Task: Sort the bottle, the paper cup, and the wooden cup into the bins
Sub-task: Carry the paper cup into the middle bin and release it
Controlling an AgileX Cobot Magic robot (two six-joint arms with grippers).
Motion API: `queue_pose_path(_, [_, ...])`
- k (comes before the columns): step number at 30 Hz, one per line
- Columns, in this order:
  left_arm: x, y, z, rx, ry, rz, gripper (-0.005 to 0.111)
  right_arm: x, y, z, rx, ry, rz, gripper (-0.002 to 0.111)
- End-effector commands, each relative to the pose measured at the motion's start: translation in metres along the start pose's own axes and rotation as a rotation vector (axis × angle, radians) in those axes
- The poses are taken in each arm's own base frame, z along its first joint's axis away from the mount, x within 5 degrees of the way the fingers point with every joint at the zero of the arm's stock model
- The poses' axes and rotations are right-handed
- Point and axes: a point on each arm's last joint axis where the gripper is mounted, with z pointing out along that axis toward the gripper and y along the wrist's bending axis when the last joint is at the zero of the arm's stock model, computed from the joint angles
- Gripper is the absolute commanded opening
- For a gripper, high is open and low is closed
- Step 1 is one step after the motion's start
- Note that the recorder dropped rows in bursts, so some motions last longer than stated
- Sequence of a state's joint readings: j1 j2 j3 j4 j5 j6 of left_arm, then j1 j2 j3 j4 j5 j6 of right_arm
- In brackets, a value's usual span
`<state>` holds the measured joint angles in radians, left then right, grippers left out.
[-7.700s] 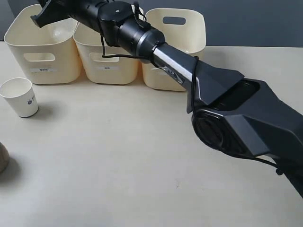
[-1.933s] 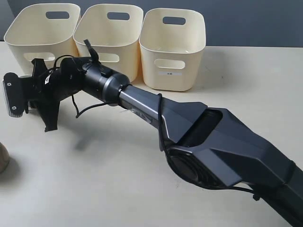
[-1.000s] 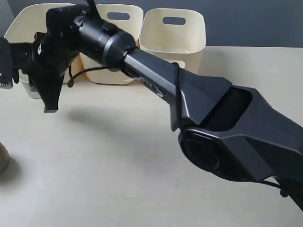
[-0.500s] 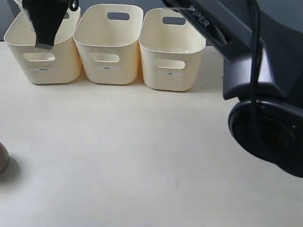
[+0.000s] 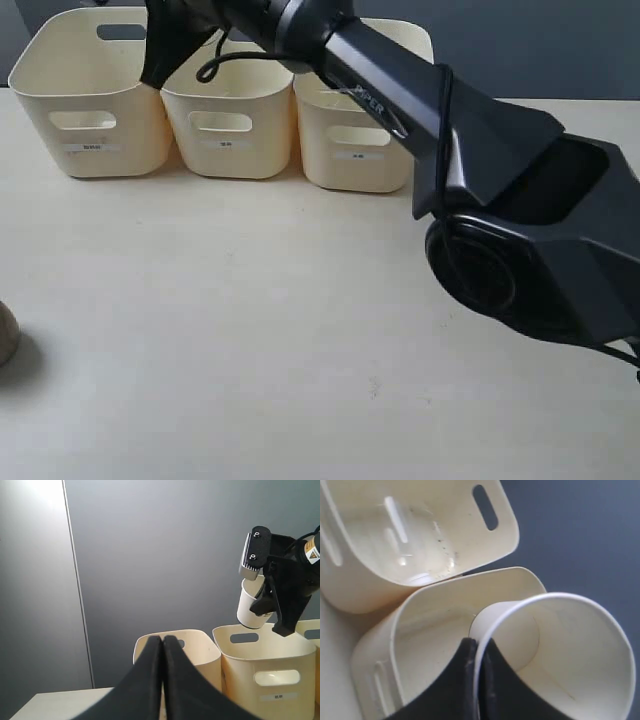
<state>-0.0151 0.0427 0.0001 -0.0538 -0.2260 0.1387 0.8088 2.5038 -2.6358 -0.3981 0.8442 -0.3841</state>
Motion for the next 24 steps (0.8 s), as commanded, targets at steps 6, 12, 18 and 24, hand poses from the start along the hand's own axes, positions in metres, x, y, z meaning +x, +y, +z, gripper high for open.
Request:
queue_pose_path(6, [-0.001, 0.000, -0.001, 0.004, -0.007, -0.011, 0.000, 0.010, -0.012, 0.016, 0.100, -0.033, 0.126, -0.001])
queue_pose_path(12, [-0.001, 0.000, -0.001, 0.004, -0.007, -0.011, 0.000, 0.022, -0.021, 0.021, 0.122, -0.006, 0.191, -0.001])
queue_pose_path(18, [-0.001, 0.000, -0.001, 0.004, -0.008, -0.013, 0.000, 0.023, -0.023, 0.021, 0.133, 0.000, 0.189, -0.001])
queue_pose_path(24, [-0.001, 0.000, -0.001, 0.004, -0.008, -0.013, 0.000, 0.025, -0.025, 0.022, 0.143, 0.001, 0.183, 0.011])
